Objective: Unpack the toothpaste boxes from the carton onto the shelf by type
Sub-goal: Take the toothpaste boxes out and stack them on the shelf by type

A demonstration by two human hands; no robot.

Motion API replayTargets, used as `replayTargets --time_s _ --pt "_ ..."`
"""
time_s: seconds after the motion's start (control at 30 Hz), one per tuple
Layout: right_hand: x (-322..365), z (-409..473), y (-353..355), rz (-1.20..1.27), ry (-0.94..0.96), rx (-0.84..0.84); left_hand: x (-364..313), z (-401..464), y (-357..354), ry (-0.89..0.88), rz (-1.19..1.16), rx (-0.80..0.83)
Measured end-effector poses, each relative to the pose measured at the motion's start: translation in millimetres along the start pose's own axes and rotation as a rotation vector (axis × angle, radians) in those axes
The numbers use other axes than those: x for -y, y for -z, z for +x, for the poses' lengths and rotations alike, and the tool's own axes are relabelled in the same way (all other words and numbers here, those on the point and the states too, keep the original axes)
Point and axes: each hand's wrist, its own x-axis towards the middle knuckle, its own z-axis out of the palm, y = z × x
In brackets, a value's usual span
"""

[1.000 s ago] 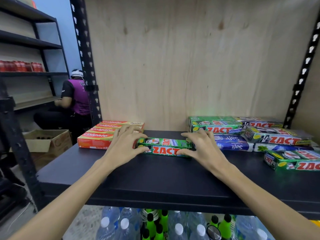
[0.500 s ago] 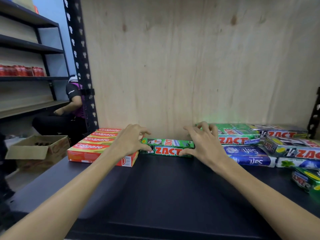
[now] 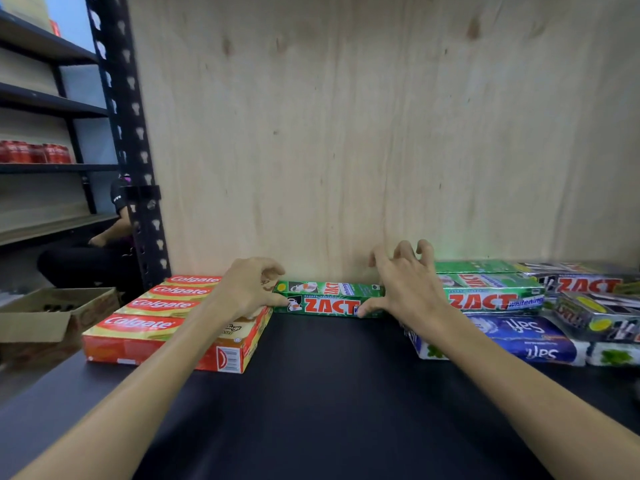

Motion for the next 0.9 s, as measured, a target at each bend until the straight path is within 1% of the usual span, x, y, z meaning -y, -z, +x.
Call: replayTargets --time_s 0.4,0.63,0.7,0.77,0.9 --pt "12 7 -2 -0.128 -0.018 0.003 -3 7 -6 0.002 0.007 -0.008" --pt "10 6 -12 -0.157 -0.021 -0.097 -7 4 -7 -0.010 0.018 0.015" --pt "7 3 -10 -0.127 -0.025 -0.104 -11 0 -6 -0.018 0.015 0.031" --pt "2 -4 -1 -0.027 -0.068 -0.110 -17 -5 -4 -0.033 -0.035 0.027" --pt "-16 -30 22 0.196 -0.183 -0.176 -46 -25 -5 -0.100 -0.248 -0.105"
